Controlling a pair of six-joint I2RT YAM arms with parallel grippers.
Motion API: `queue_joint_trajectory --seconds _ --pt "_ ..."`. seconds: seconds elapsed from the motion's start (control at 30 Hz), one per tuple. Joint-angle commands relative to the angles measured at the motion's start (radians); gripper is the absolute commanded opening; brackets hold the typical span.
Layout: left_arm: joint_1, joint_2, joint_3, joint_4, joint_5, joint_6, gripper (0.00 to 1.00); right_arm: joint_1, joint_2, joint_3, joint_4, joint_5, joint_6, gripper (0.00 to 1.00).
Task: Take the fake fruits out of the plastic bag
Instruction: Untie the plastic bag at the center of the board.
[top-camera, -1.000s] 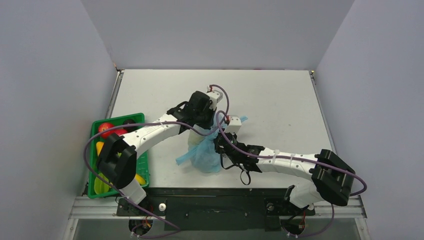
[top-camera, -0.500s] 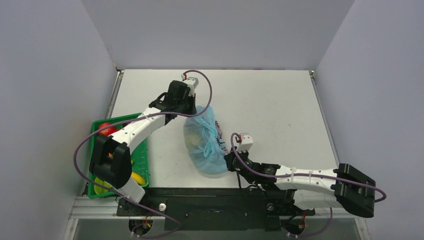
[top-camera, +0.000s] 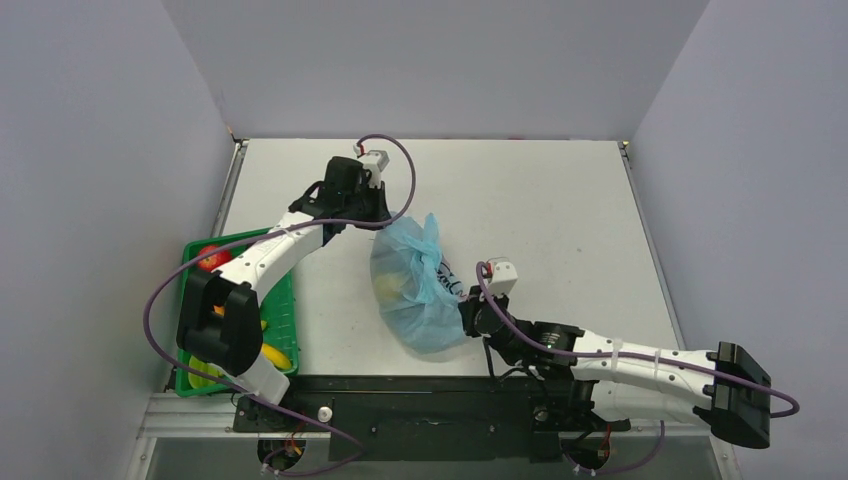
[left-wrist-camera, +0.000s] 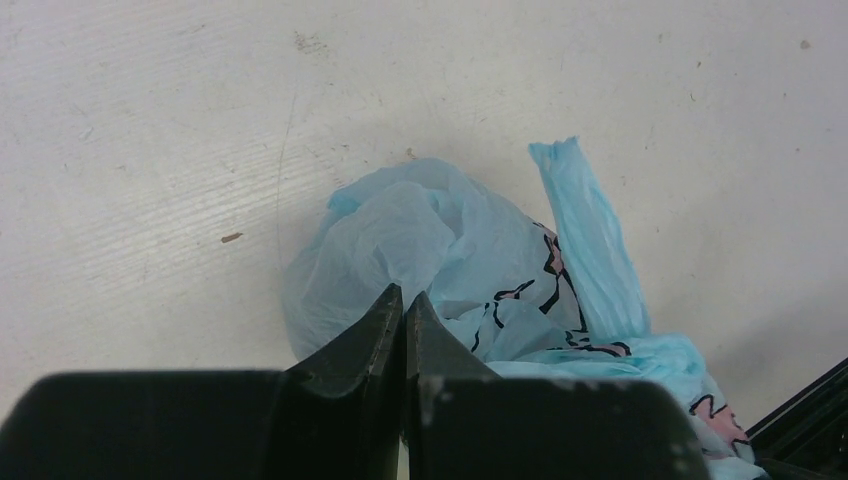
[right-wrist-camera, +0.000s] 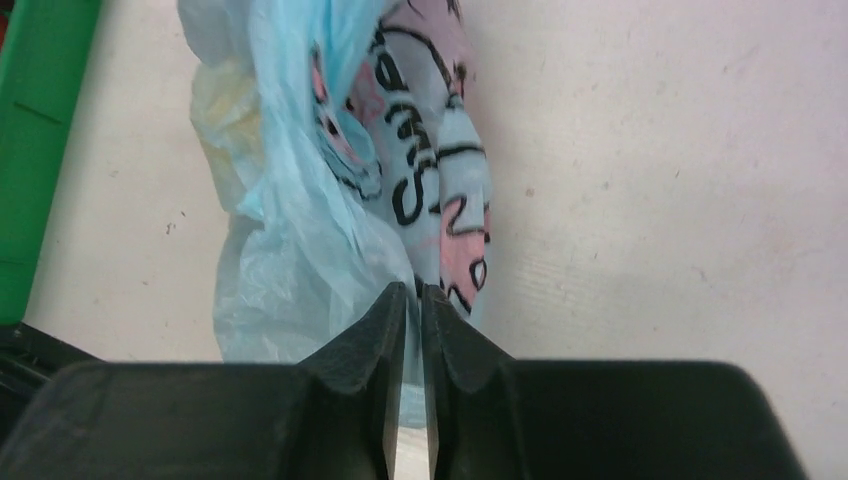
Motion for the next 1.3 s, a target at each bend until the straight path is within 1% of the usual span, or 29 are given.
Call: queue_joint_trajectory --seconds 0.0,0.03,0.07,0.1,0.13,0.2,0.3,0.33,0.37,0.43,0.47,0.5,0.53,0.57,0.6,0.67,0.73,0.87,1.0,1.1,1.23,1.27 --pt "0.003 -0.027 0.029 0.058 0.047 0.011 0.00 0.005 0.018 0.130 -0.087 0.060 -0.112 0.15" --pt "0.002 -0.029 0.033 0.056 0.050 0.017 0.00 0.003 0.029 0.160 -0.104 0.063 -0.132 0.19" --pt "0.001 -0.033 0.036 0.051 0.052 0.023 0.05 0.002 0.034 0.173 -0.111 0.069 -0.147 0.26" --pt "-0.001 -0.042 0.041 0.050 0.048 0.031 0.19 -0.002 0.042 0.195 -0.119 0.068 -0.153 0.29" --pt "-0.001 -0.050 0.040 0.051 0.045 0.036 0.36 -0.009 0.045 0.203 -0.120 0.062 -0.166 0.34" --pt "-0.001 -0.077 0.035 0.056 0.031 0.058 0.42 -0.024 0.053 0.222 -0.117 0.036 -0.174 0.39" --pt "-0.003 -0.136 0.023 0.063 0.035 0.118 0.43 -0.057 0.071 0.234 -0.069 -0.041 -0.173 0.41" --pt "-0.005 -0.162 0.015 0.072 0.046 0.135 0.43 -0.075 0.076 0.232 -0.055 -0.093 -0.166 0.42" --pt "-0.006 -0.175 0.010 0.078 0.086 0.169 0.43 -0.084 0.085 0.229 -0.017 -0.125 -0.163 0.42" --pt "-0.007 -0.216 -0.009 0.101 0.153 0.223 0.53 -0.116 0.101 0.215 0.044 -0.220 -0.151 0.43" --pt "-0.008 -0.242 -0.022 0.112 0.172 0.239 0.60 -0.135 0.107 0.205 0.065 -0.274 -0.145 0.43" --pt "-0.011 -0.255 -0.029 0.117 0.199 0.278 0.62 -0.143 0.118 0.200 0.097 -0.293 -0.143 0.44" --pt "-0.014 -0.275 -0.045 0.124 0.205 0.319 0.68 -0.156 0.125 0.193 0.104 -0.324 -0.140 0.46" --pt "-0.025 -0.283 -0.054 0.127 0.214 0.339 0.71 -0.162 0.140 0.192 0.138 -0.336 -0.142 0.46" --pt "-0.033 -0.296 -0.070 0.125 0.217 0.382 0.77 -0.166 0.147 0.192 0.147 -0.351 -0.149 0.48" --pt "-0.071 -0.305 -0.085 0.113 0.193 0.436 0.82 -0.169 0.177 0.201 0.162 -0.354 -0.163 0.49" --pt "-0.118 -0.300 -0.094 0.097 0.157 0.483 0.83 -0.169 0.204 0.211 0.165 -0.339 -0.176 0.49" --pt "-0.210 -0.254 -0.098 0.068 0.065 0.529 0.85 -0.171 0.238 0.212 0.182 -0.305 -0.178 0.49" --pt "-0.229 -0.190 -0.067 0.027 0.047 0.527 0.85 -0.169 0.250 0.184 0.221 -0.300 -0.160 0.49" --pt "-0.246 -0.136 -0.043 0.000 0.050 0.525 0.83 -0.169 0.245 0.154 0.244 -0.280 -0.149 0.49" --pt "-0.274 -0.073 -0.024 -0.018 0.004 0.531 0.83 -0.169 0.247 0.142 0.250 -0.277 -0.152 0.49" --pt "-0.277 -0.062 -0.013 -0.028 0.000 0.532 0.81 -0.169 0.247 0.140 0.252 -0.276 -0.152 0.49"
